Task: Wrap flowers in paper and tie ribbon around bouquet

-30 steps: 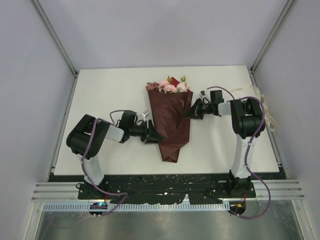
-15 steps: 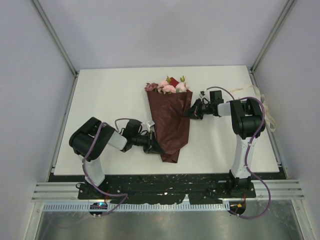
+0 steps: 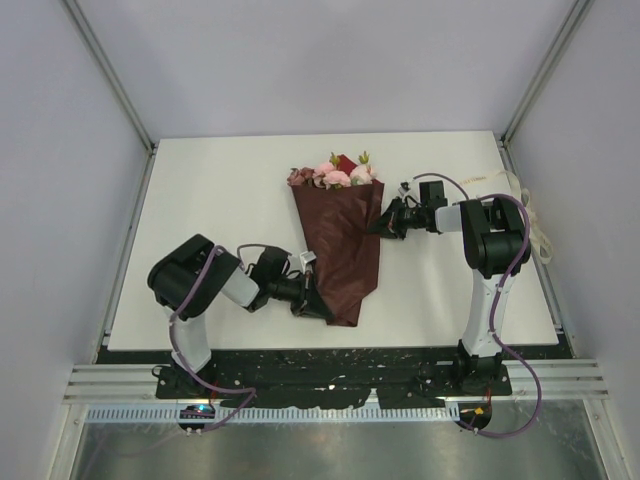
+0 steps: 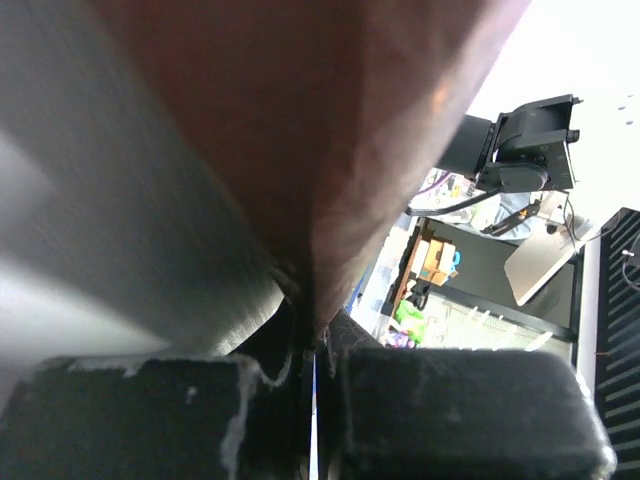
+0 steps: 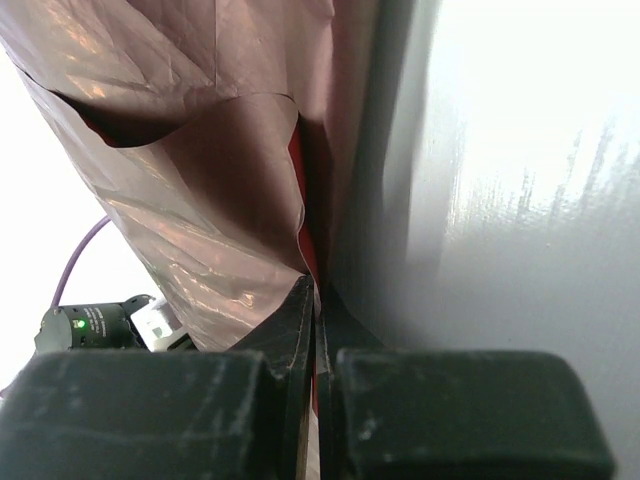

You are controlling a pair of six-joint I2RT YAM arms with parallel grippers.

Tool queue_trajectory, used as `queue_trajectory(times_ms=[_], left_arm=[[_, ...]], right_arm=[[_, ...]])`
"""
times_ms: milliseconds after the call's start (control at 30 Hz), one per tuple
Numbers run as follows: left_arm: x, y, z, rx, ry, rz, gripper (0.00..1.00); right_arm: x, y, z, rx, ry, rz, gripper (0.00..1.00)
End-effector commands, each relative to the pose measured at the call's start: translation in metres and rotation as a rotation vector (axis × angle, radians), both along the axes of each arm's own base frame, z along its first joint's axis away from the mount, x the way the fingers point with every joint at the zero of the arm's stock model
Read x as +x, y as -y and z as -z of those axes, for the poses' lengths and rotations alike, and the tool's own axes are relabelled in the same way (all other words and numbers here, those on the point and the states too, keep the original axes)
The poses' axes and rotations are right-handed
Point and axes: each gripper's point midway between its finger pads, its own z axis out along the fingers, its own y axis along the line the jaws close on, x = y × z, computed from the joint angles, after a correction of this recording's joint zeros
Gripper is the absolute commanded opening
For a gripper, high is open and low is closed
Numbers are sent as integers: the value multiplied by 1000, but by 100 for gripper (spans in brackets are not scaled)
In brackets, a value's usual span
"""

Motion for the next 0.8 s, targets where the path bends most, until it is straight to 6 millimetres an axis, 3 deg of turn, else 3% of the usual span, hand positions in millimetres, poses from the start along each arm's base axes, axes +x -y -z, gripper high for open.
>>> queue_trajectory(times_ms=[0,67,133,167,233,367,467,600,633,700,733,767], left_arm=[[-1,3,-5,-28,24,8,0],[2,1,-10,-32,42,6,0],[11,-6,-15,-19,63,-31,52],[19,-12,-18,-13,75,-56,61],[44,-24,-20,12,103,-122,63],[115,-45,-24,21,160,-265,64],[167,-50,-24,22,181,-335,63],[233,-55,-41,-3,260,-427,61],[244,-54,-45,-13,275,-438,52],[258,-55,-49,-27,293,-467,6],[261,-57,-48,-21,290,-487,0],[261,-57,-50,-22,294,-493,0]], right_arm=[[0,9,13,-95,16,21,6],[-2,9,13,-98,11,13,6],[-5,9,12,-95,8,2,6],[-6,9,13,-98,5,-7,6],[-10,9,15,-99,0,-27,6],[-18,7,15,-92,-14,-67,6],[-21,7,19,-100,-19,-90,6],[-28,8,23,-110,-32,-126,6],[-31,9,22,-108,-42,-130,6],[-33,9,22,-111,-47,-142,6],[-34,10,22,-116,-49,-150,6],[-34,10,22,-118,-44,-155,6]])
